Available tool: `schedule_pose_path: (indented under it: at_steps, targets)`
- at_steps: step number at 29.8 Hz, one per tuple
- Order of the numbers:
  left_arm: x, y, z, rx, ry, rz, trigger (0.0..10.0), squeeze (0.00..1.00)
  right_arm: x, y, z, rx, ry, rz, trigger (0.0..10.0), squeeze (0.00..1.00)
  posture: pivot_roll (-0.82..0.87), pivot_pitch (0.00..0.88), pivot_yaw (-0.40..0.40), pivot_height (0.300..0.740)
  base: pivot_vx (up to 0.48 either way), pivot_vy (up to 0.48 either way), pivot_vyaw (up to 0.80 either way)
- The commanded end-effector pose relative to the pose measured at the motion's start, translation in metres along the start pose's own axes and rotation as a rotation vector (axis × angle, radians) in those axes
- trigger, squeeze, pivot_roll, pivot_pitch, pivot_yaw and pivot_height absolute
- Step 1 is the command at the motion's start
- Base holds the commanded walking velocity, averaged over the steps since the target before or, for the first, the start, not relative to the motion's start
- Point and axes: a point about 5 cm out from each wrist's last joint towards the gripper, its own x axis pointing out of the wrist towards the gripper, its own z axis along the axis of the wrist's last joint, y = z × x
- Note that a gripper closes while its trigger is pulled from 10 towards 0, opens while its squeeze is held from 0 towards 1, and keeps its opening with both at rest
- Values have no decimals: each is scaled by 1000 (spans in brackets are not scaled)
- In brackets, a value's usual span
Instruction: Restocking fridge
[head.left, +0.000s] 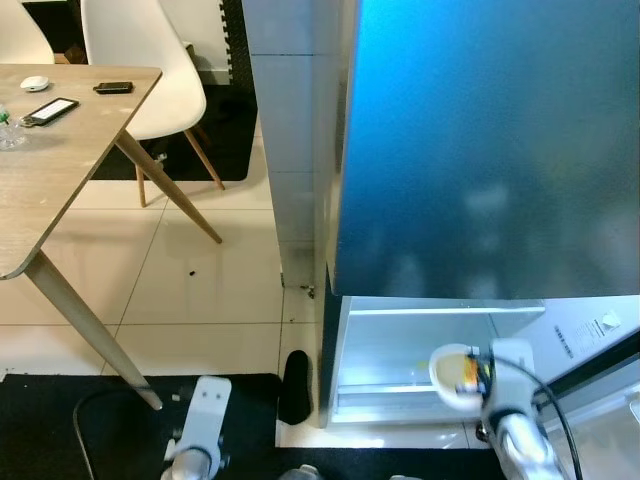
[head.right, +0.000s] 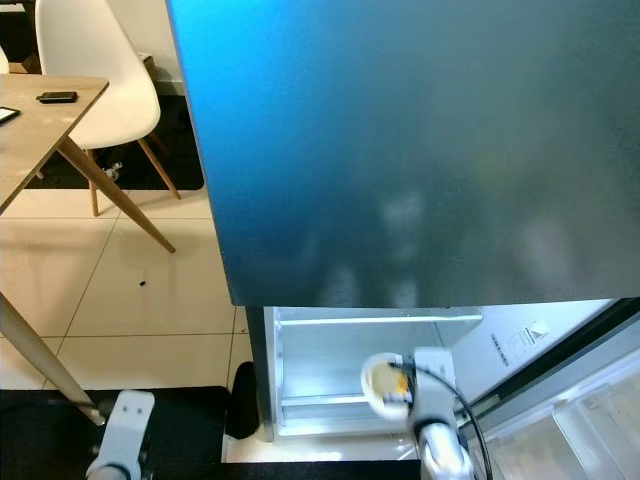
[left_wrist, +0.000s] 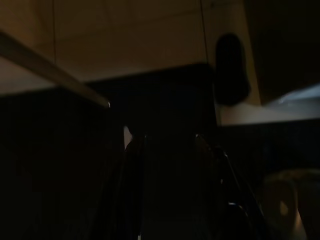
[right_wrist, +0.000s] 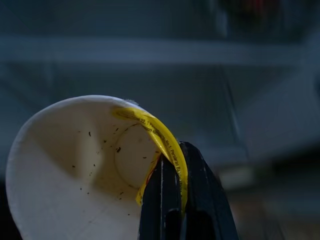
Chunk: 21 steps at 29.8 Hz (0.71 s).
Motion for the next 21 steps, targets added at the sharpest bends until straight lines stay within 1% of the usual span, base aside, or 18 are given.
schedule_pose_path:
  at_steps: [1,2,3,5,6,7,8,9,11,12,14,18,21]
  targets:
    - [0,2,1,27,-22,5,10000,0,1,3,9,39,-61,-5,10000,0,-48,111,-25,740,0,0,0]
    - [0,2,1,27,-22,5,10000,0,1,3,9,39,-61,-5,10000,0,-48,111,-25,740,0,0,0]
    - [0,0,4,26,-31,1,10000,0,3,5,16,27,-89,4,10000,0,-48,110,-25,740,0,0,0]
    - [1,-4,7,23,-43,-5,10000,0,9,8,26,1,-100,14,10000,0,-50,112,-23,740,0,0,0]
    - [1,-6,9,30,-52,-9,10000,0,11,9,33,-34,-120,25,10000,0,-50,113,-22,740,0,0,0]
    - [1,-6,9,30,-52,-9,10000,0,11,9,33,-34,-120,25,10000,0,-50,113,-22,740,0,0,0]
    - [1,-7,10,33,-59,-11,10000,0,13,10,39,-52,-135,38,10000,0,-48,113,-21,740,0,0,0]
    - [1,-7,10,33,-59,-11,10000,0,13,10,39,-52,-135,38,10000,0,-48,113,-21,740,0,0,0]
    - [2,-8,13,36,-73,-18,10000,0,18,8,51,-71,-137,54,10000,0,-47,113,-19,740,0,0,0]
    - [2,-8,13,36,-73,-18,10000,0,18,8,51,-71,-137,54,10000,0,-47,113,-19,740,0,0,0]
    - [2,-9,15,37,-79,-37,10000,0,23,7,61,-82,-114,82,10000,0,-40,113,-19,740,0,0,0]
    - [2,-9,15,42,-75,-49,10000,0,23,5,62,-81,-90,95,10000,0,-41,114,-20,740,0,0,0]
    - [1,-11,13,73,-71,-64,10000,0,20,2,53,-110,-62,79,10000,0,-43,115,-20,740,0,0,0]
